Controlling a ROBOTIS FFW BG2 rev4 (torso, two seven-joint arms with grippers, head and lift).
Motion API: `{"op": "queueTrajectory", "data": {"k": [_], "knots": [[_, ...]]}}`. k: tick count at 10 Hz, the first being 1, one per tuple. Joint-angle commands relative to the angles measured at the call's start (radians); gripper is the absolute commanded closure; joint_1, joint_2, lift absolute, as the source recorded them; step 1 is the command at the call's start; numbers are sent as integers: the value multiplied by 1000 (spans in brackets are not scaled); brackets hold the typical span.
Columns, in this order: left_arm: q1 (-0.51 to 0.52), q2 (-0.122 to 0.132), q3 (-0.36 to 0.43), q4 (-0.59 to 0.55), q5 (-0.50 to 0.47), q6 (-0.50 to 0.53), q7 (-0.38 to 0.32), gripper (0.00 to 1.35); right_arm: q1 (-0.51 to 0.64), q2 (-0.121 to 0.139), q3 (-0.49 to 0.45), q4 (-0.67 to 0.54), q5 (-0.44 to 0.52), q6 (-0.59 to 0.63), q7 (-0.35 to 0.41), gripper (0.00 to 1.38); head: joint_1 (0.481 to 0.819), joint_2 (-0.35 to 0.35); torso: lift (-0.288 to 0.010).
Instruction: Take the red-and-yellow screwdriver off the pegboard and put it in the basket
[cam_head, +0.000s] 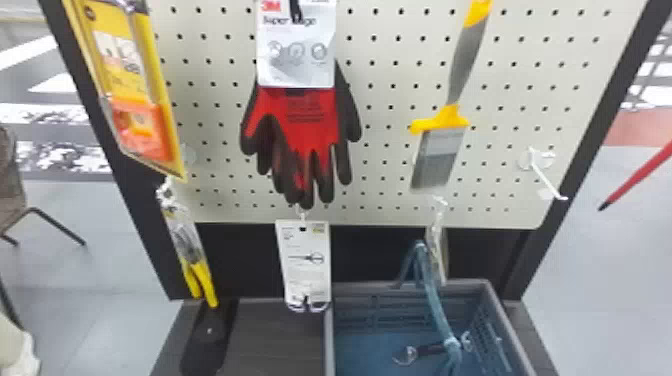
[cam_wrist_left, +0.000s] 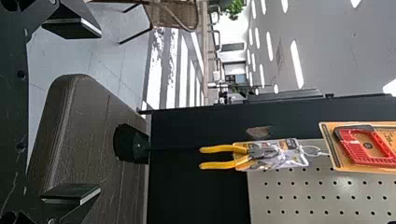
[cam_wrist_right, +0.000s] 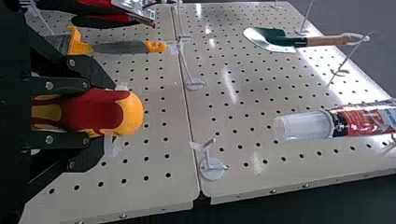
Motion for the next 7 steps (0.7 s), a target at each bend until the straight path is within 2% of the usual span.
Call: {"op": "queueTrajectory", "data": {"k": [1, 4, 6, 7], "knots": [[2, 0, 0, 0, 1, -1, 0, 137, 23, 54, 0, 8, 32, -17, 12, 1067, 549, 0, -100], [0, 0, -2, 2, 1, -1, 0, 137, 79, 143, 2, 23, 92, -48, 37, 1067, 549, 0, -100], [-2, 0, -5, 4, 1, 1, 0, 137, 124, 215, 3, 50, 112, -81, 43, 1067, 549, 0, -100], [-2, 0, -5, 4, 3, 1, 0, 137, 150, 250, 5, 47, 155, -114, 49, 1067, 549, 0, -100]]}}
